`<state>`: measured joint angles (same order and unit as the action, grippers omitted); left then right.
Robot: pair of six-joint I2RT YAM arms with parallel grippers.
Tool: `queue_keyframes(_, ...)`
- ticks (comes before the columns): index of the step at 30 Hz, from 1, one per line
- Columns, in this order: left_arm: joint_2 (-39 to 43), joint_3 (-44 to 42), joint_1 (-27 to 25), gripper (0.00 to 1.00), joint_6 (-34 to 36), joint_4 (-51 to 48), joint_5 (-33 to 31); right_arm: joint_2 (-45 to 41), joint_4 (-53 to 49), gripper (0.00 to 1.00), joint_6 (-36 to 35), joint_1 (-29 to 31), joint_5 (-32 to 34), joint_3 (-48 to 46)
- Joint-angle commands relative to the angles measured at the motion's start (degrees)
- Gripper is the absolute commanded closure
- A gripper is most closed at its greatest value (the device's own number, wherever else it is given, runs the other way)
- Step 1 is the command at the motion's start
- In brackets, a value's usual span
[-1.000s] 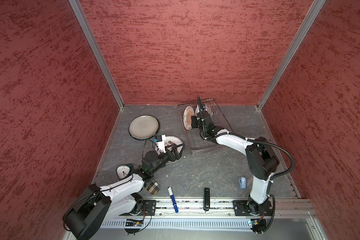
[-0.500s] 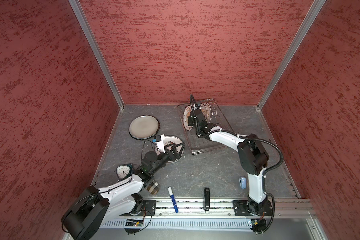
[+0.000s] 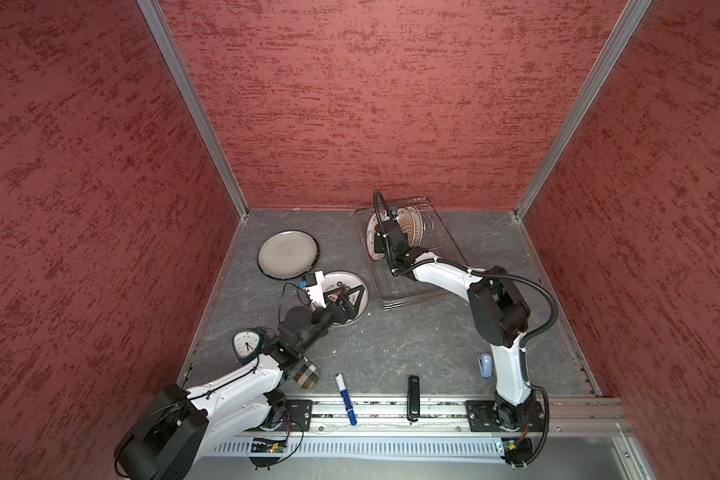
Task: Unload the plates from the dish rack
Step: 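Close the right gripper on the sunburst plate's rim and lift it out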
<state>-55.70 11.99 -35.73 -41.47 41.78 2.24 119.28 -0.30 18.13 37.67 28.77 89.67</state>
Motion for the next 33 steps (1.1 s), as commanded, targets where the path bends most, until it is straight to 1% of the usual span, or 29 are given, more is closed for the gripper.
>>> queue_keyframes(1,0.83,-0.56,-0.32,0.01,1.42,-0.6,-0.83,1.13,0.11,0.74,-0.37,0.21,1.51,2.18)
queue_keyframes(6,1.01,-0.69,-0.31,0.01,1.42,-0.81,-1.19,1.21,0.5,0.76,-0.51,0.26,1.73,2.09)
queue_keyframes(12,1.2,-0.73,-0.4,0.01,1.05,-0.72,-0.93,0.65,1.41,0.84,-0.98,0.28,1.81,1.62)
queue_keyframes(15,1.21,-0.83,-0.57,0.01,1.11,-0.59,-1.08,-0.44,2.73,0.85,-2.1,0.34,1.63,1.13)
queue_keyframes(20,0.77,-0.71,-0.66,0.0,1.13,-0.65,-1.49,-2.51,4.71,0.91,-3.37,0.53,2.82,0.17)
queue_keyframes(24,0.25,-0.47,-0.75,0.01,1.25,-0.5,-1.71,-4.12,6.51,0.94,-4.53,0.71,4.02,-1.1)
queue_keyframes(33,-0.55,-0.35,-0.83,0.01,0.92,0.13,-1.36,-8.09,8.09,0.96,-6.23,0.91,6.35,-2.74)
